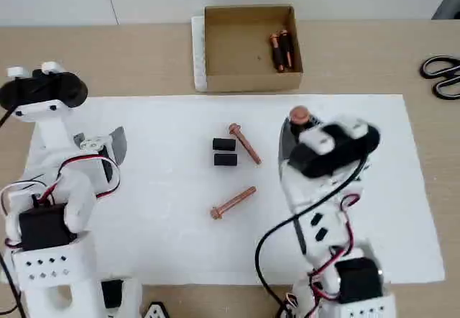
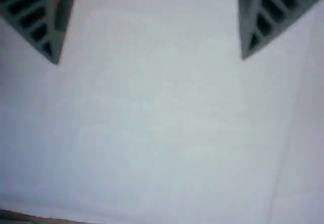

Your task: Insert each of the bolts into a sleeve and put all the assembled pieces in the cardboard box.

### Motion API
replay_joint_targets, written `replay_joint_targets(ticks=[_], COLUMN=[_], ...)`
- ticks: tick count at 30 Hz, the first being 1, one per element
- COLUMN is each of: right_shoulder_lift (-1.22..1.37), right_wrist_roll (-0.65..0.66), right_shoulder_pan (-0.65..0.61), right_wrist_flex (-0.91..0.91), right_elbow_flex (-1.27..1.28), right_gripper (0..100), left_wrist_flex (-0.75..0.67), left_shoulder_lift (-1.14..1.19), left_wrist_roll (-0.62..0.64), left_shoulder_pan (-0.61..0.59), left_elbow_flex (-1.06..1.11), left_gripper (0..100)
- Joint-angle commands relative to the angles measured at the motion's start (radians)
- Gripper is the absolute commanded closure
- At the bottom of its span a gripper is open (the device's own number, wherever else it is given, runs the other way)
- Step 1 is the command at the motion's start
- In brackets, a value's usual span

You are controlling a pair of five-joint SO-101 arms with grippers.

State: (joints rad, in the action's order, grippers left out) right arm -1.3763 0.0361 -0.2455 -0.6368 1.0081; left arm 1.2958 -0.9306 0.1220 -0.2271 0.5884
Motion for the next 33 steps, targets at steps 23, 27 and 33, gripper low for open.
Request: replay_joint_targets(ticks=[23, 27, 33], right_shoulder_lift=[2.008, 2.155, 2.305], right_wrist_roll=[0.008, 0.008, 0.008], right_shoulder_pan=[0.064, 0.064, 0.065], right_wrist_flex=[0.412, 0.461, 0.456], right_elbow_flex=[-1.582, -1.659, -1.746], right_gripper=[99.5, 99.4, 94.3], left_wrist_flex=[0.003, 0.003, 0.003], left_shoulder_lift=[-0.011, -0.011, -0.011], left_wrist_roll=[-0.011, -0.011, -0.011], left_shoulder_pan=[-0.008, -0.005, -0.003], left_elbow_flex=[0.041, 0.041, 0.041], left_gripper=[78, 78, 78])
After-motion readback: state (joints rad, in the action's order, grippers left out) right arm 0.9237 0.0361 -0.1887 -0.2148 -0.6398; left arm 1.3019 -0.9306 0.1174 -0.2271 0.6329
